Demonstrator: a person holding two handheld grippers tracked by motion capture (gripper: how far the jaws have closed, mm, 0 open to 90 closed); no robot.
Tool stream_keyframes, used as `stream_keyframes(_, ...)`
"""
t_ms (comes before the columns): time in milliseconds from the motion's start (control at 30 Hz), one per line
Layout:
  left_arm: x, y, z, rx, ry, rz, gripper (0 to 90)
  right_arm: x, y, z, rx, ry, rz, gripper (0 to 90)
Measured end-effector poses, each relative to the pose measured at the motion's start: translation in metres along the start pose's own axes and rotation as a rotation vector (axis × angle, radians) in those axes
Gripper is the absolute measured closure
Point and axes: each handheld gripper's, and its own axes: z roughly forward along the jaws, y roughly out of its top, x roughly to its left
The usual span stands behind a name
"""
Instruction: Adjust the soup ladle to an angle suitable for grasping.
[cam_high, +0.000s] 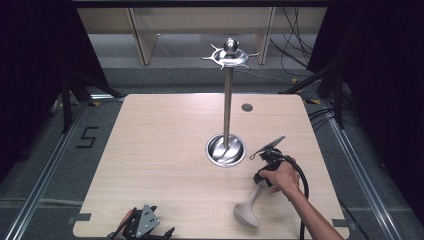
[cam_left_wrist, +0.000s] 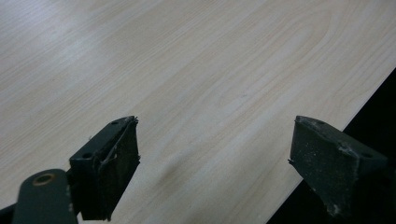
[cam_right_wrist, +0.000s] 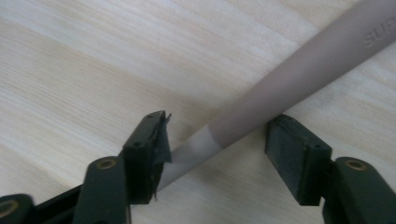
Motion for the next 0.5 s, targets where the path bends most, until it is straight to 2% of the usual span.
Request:
stream_keyframes(33, 0.000, 0.000, 0.000, -0.002, 0.001, -0.007, 14.8, 0.007, 0.001, -0.001, 0.024, 0.024, 0.082, 43.5)
stream_keyframes(67, 0.001, 0.000, 0.000, -0.002, 0.002, -0.001, 14.8, 0.007, 0.001, -0.001, 0.024, 0.024, 0.082, 43.5)
stream_keyframes(100, 0.001, 0.000, 0.000, -0.004, 0.005, 0.003, 14.9, 0.001, 0.001, 0.001, -0.021, 0.003, 0.006, 44.3)
stream_keyframes(167, 0.000, 0.000, 0.000, 0.000, 0.002, -0.001, 14.9, -0.001, 0.002, 0.001, -0.013, 0.012, -0.014, 46.8)
stream_keyframes(200, 0.000, 0.000, 0.000, -0.001, -0.001, -0.004, 14.9, -0.001, 0.002, 0.000, -0.012, 0.021, 0.016, 48.8)
stream_keyframes(267, 0.000, 0.000, 0.000, -0.011, 0.001, -0.002, 14.9, -0.003, 0.000, 0.001, -0.035, 0.039, 0.023, 50.2)
stream_keyframes(300, 0.000, 0.000, 0.000, -0.010, 0.000, -0.009, 14.9, -0.006, -0.002, 0.002, -0.089, 0.086, 0.018, 53.5)
stream_keyframes(333, 0.000, 0.000, 0.000, -0.004, 0.000, -0.005, 14.9, -0.006, -0.002, 0.002, -0.089, 0.086, 0.018, 53.5)
stream_keyframes(367, 0.002, 0.001, -0.001, -0.002, -0.003, 0.024, 14.9, -0.007, -0.003, 0.002, -0.098, 0.098, 0.029, 54.8)
stream_keyframes(400, 0.002, 0.001, -0.001, -0.001, -0.003, 0.027, 14.9, -0.008, -0.004, 0.003, -0.124, 0.099, 0.044, 56.1)
stream_keyframes(433, 0.002, 0.001, -0.001, -0.005, -0.005, 0.023, 14.9, -0.007, -0.004, 0.002, -0.109, 0.114, 0.071, 57.3)
stream_keyframes(467, 0.000, 0.000, -0.001, -0.006, -0.007, 0.002, 14.9, -0.006, -0.005, 0.003, -0.116, 0.124, 0.072, 58.4)
stream_keyframes(500, 0.000, 0.001, -0.001, -0.010, -0.009, 0.004, 14.9, -0.006, -0.005, 0.003, -0.131, 0.122, 0.066, 59.2)
